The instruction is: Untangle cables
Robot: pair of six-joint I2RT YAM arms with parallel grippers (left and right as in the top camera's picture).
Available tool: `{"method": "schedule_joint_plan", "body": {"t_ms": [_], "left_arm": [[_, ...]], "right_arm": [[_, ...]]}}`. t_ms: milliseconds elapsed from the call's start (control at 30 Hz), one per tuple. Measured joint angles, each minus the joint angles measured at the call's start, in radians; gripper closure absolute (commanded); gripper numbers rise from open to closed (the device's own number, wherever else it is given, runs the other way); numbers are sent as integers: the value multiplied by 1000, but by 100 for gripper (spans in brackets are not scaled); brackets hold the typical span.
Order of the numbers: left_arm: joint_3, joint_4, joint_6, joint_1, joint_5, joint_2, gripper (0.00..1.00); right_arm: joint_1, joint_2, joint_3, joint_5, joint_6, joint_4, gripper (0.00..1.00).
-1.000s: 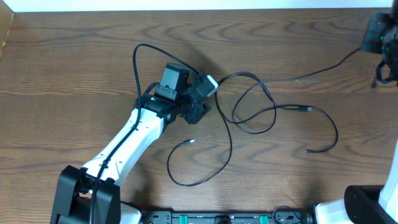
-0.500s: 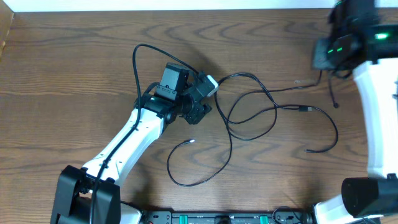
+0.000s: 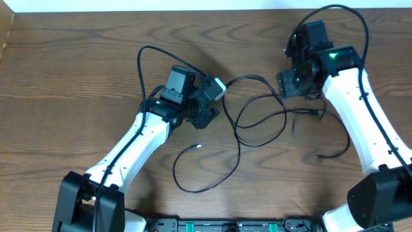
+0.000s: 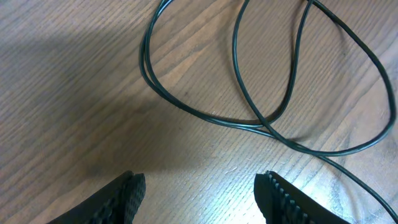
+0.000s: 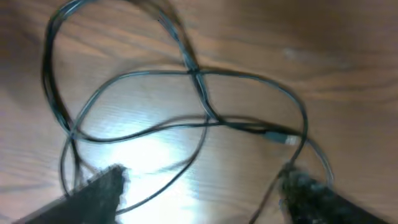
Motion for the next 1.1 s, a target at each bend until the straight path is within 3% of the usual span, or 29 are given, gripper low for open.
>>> {"method": "schedule_joint_plan", "body": {"t_ms": [100, 167, 267, 367, 433, 567, 733, 767, 867, 900, 1100], "left_arm": [[0, 0, 0, 0, 2, 0, 38], [0, 0, 0, 0, 3, 0, 37], [0, 0, 0, 0, 3, 0, 37], [0, 0, 0, 0, 3, 0, 38], [0, 0, 0, 0, 3, 0, 37], [0, 0, 0, 0, 3, 0, 37], [0, -1, 0, 0, 3, 0, 37], [0, -1, 0, 0, 3, 0, 38], [0, -1, 2, 0, 10, 0, 37], [0, -1, 5, 0, 16, 0, 37], [0, 0, 24, 0, 31, 0, 38]], "right_arm": [[16, 0, -89, -24, -23, 34, 11], [25, 0, -159, -40, -27, 64, 19], [39, 0, -233, -63, -29, 108, 33], [55, 0, -283, -79, -47, 177, 62], [64, 0, -309, -95, -53, 216, 71], [71, 0, -362, -128, -58, 281, 54], [90, 0, -449, -144, -71, 361, 45], [92, 0, -463, -146, -79, 380, 40], [95, 0, -489, -151, -135, 465, 9], [95, 0, -494, -152, -166, 497, 4], [95, 0, -496, -154, -333, 608, 1]]}}
